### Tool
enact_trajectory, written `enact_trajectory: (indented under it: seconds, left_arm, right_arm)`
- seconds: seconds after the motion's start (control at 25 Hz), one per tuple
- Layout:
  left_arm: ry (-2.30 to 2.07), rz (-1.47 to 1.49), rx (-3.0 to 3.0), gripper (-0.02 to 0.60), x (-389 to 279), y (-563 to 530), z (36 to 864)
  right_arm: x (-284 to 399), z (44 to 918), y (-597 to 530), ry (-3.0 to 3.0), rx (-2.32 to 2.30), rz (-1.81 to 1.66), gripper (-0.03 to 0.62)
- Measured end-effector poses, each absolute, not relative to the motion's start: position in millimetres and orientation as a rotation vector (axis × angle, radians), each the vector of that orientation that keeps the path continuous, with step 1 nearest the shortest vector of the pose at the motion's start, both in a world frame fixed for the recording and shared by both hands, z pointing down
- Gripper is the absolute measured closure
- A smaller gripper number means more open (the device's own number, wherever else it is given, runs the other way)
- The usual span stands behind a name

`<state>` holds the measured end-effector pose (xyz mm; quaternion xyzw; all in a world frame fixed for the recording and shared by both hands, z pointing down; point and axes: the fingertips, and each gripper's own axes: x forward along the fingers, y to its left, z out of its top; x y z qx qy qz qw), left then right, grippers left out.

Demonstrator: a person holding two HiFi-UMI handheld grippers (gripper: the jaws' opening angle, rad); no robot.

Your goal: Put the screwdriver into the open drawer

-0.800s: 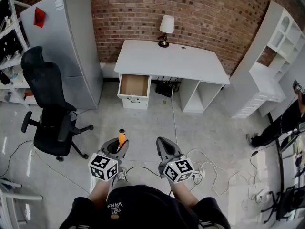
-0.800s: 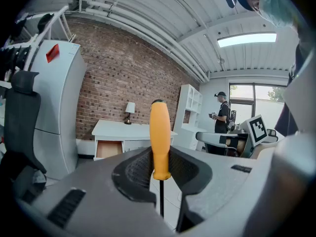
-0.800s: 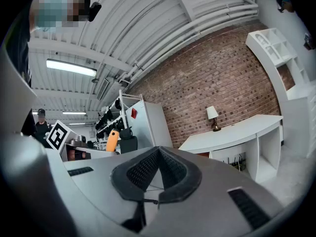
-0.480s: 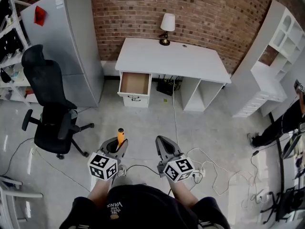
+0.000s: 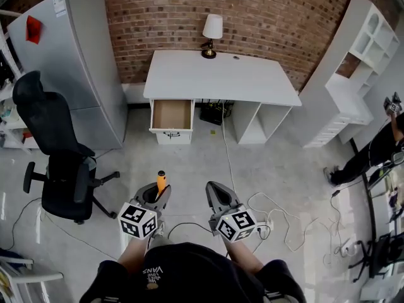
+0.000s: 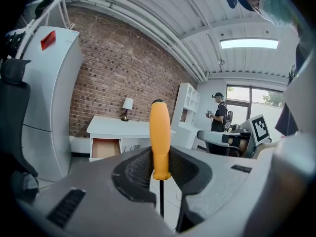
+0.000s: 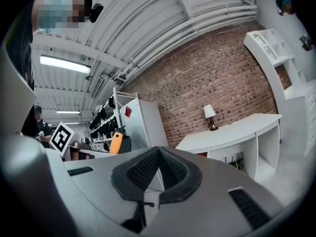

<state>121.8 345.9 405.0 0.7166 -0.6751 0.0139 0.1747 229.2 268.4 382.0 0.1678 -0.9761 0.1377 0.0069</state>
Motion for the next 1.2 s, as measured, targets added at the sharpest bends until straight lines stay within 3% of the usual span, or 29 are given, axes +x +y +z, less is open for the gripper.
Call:
enact_trajectory:
  seconds: [0.6,1.2]
  left_arm:
    - [-1.682,0.145,2.184,0.503,-40.5,297.6,413.8]
    - [-1.625,0.141,2.153,0.503,-91.6,231.3,441.3]
  right_arm:
    - [85.8,387.7,228.4,-2.962,0.896,0.483,0.599]
    - [48.2,412.4,160.2,-2.888,0.986,0.536,0.599]
